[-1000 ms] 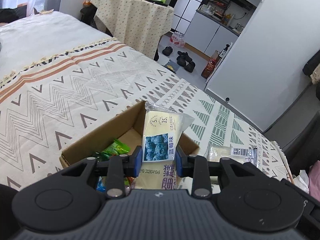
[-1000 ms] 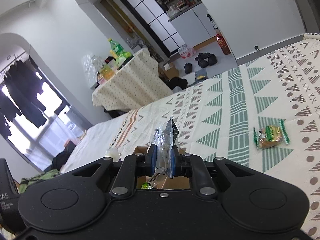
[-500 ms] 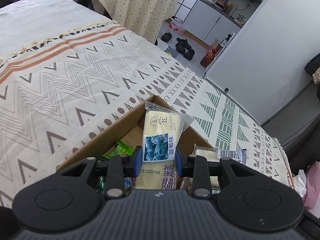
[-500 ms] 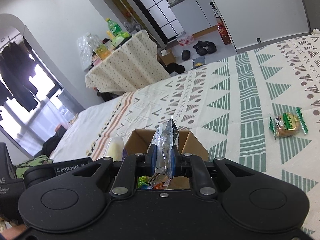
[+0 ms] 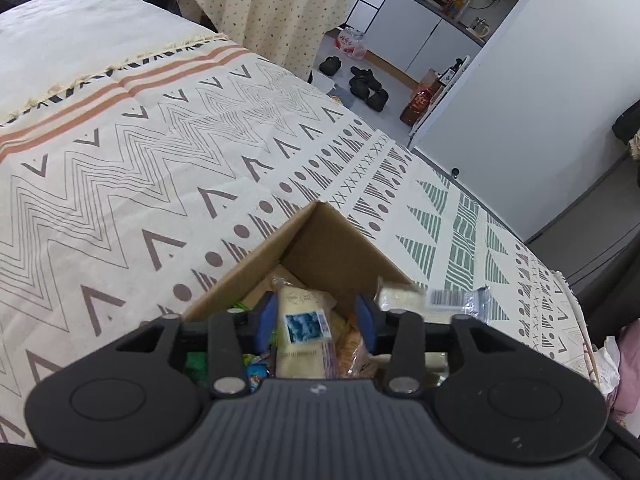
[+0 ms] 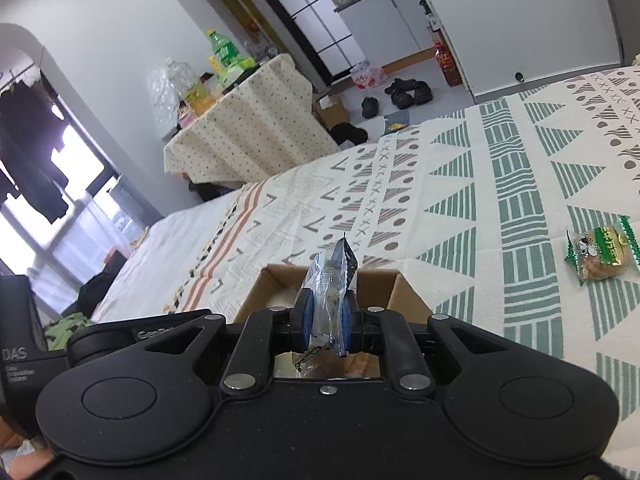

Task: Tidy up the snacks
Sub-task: 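Lower both packets into the box and open both grippers, then move both tools back toward the remaining two snacks on the bed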

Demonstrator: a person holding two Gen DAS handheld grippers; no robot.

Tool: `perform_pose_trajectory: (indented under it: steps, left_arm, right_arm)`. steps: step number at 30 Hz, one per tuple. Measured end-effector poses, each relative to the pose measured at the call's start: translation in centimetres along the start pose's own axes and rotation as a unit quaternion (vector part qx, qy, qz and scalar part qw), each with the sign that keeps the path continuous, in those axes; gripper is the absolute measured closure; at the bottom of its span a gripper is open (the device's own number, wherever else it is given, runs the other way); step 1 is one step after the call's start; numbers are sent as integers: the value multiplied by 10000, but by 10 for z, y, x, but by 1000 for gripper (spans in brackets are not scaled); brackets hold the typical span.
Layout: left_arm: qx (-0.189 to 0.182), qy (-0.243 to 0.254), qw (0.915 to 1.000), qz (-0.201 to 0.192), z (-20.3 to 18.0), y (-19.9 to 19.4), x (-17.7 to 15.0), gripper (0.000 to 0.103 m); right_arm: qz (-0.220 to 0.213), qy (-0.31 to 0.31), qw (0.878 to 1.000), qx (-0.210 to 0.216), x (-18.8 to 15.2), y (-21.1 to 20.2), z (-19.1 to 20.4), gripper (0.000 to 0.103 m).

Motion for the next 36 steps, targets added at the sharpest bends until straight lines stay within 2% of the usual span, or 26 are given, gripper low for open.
perform_pose_trajectory:
  steps: [4,6,10,12,18,24,30,36]
  left_arm:
    - [104,-51,9999,25,1,-3,-4,46]
    - [104,-11,9999,-7,-1,-8,-6,43]
    - [184,26,9997,-143,-2,-19,-8,27]
    - [221,13,9996,-162,-2,-24,-10,23]
    - [343,97,9992,-166,-8,-38,-19,14]
    - [447,258,9985,-193,-17,-55,-32,9]
    - [564,338,9975,-261,-27,-70,-40,9]
    - [611,389,9969,-317,-39,-85,-49,8]
  right_arm:
    - [22,-8,10000,89,1,1,3,80]
    - [-11,6,10000,81,3,-2,2,66]
    - [-60,103,9999,14,5,-13,-4,55]
    - [-84,134,9998,-99,7,-19,-9,44]
    - [-171,181,9991,-346,13,-42,-22,26]
    - [-152,165,9989,-404,14,-61,-28,16]
    - [-82,135,9992,-363,11,-77,-30,4]
    - [-153,46,9988,-457,13,-98,-35,0]
Point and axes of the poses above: each gripper's, at about its wrist camera, not at the fingertips, and y roughly the way its jaws point, z to its left, x to its top, the point moved 9 cm from there along y, roughly the way its jaws point, and after that the axes turned 3 degrees about x, right-handed, at the moved point
